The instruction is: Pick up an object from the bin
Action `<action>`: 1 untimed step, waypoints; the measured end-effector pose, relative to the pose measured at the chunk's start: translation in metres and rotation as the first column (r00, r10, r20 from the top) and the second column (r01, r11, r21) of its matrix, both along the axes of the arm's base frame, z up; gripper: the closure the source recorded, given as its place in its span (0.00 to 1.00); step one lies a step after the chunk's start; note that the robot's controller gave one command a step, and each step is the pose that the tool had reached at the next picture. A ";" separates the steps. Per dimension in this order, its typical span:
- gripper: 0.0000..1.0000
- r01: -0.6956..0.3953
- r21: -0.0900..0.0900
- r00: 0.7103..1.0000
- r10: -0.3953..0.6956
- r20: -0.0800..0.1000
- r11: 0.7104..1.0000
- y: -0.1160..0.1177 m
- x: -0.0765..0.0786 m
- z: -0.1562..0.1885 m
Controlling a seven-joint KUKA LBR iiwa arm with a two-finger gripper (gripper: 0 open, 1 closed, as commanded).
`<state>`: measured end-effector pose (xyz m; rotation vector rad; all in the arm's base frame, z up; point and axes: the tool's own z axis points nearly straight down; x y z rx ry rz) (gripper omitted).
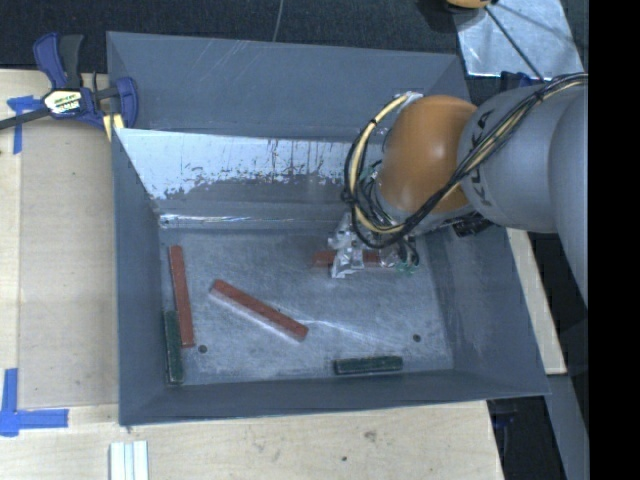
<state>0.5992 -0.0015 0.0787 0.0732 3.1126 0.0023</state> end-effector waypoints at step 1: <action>1.00 0.000 0.000 1.000 0.000 0.000 1.000 0.000 0.000 0.000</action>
Offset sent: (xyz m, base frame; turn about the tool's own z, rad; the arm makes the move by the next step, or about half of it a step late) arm 0.0207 -0.0157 0.1228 -0.0734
